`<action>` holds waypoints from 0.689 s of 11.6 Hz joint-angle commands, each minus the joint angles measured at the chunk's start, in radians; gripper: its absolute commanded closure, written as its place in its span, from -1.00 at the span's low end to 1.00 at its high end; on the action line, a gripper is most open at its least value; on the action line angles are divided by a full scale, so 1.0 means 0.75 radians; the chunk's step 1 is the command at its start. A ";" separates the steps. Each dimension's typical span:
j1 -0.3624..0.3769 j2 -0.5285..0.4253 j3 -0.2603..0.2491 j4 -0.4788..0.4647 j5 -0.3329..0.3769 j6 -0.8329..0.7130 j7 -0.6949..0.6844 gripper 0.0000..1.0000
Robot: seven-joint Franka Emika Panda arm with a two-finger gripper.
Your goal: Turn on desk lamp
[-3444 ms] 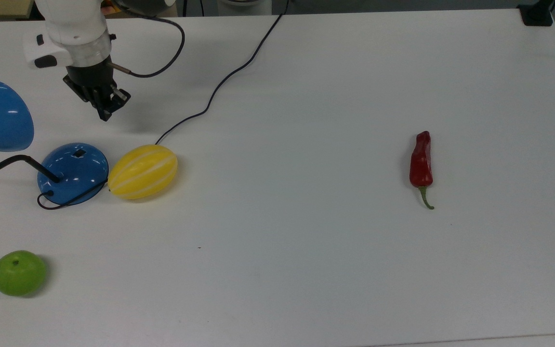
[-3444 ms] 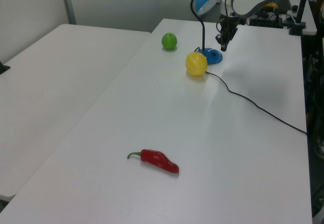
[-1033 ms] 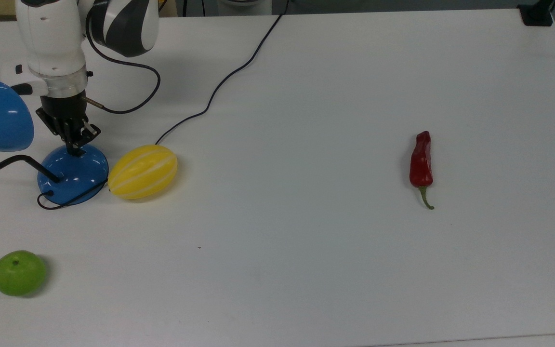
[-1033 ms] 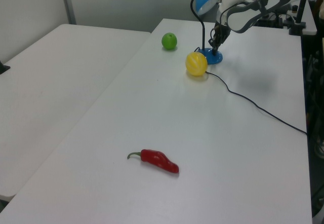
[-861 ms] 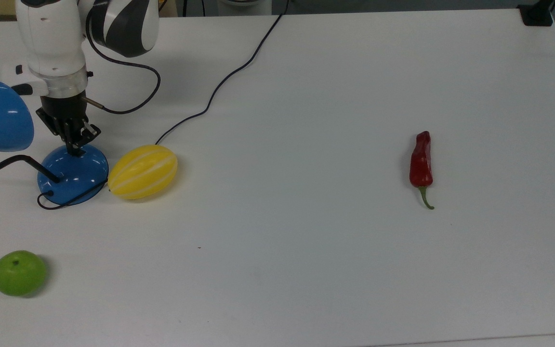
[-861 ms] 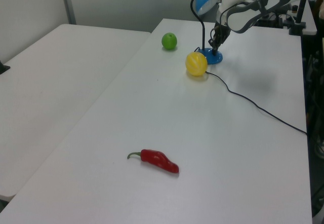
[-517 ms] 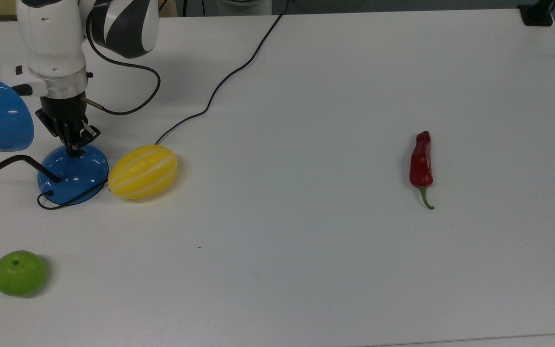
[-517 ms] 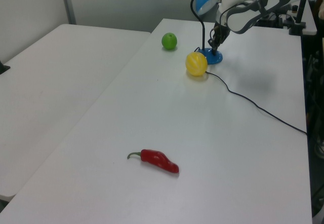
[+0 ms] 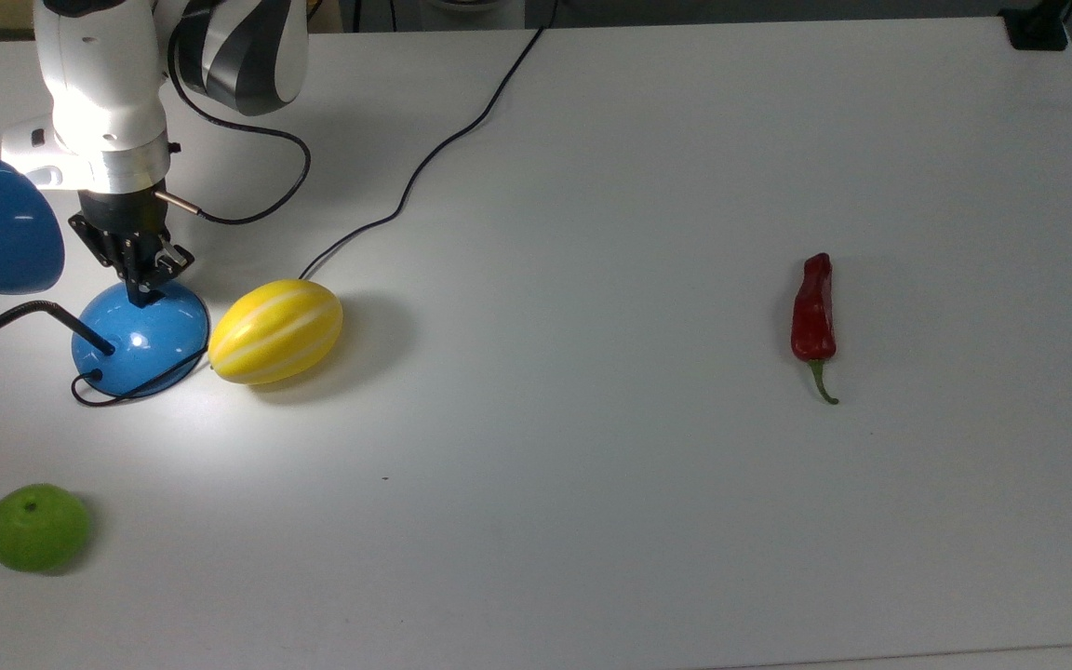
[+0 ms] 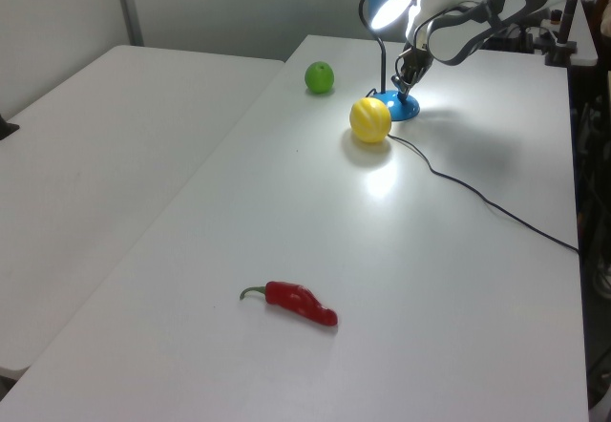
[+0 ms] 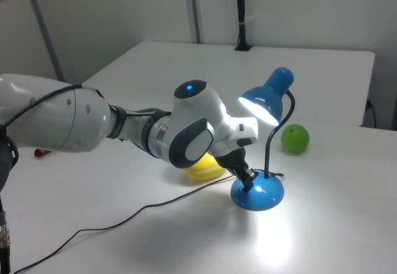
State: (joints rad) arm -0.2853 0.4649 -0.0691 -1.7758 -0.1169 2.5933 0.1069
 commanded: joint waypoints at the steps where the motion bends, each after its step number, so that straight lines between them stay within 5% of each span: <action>1: 0.008 0.012 0.002 0.003 -0.028 0.032 0.035 1.00; 8: 0.198 -0.278 0.045 -0.001 -0.026 -0.638 0.040 1.00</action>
State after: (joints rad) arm -0.1998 0.3399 -0.0308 -1.7566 -0.1170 2.2591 0.1088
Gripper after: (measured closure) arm 0.991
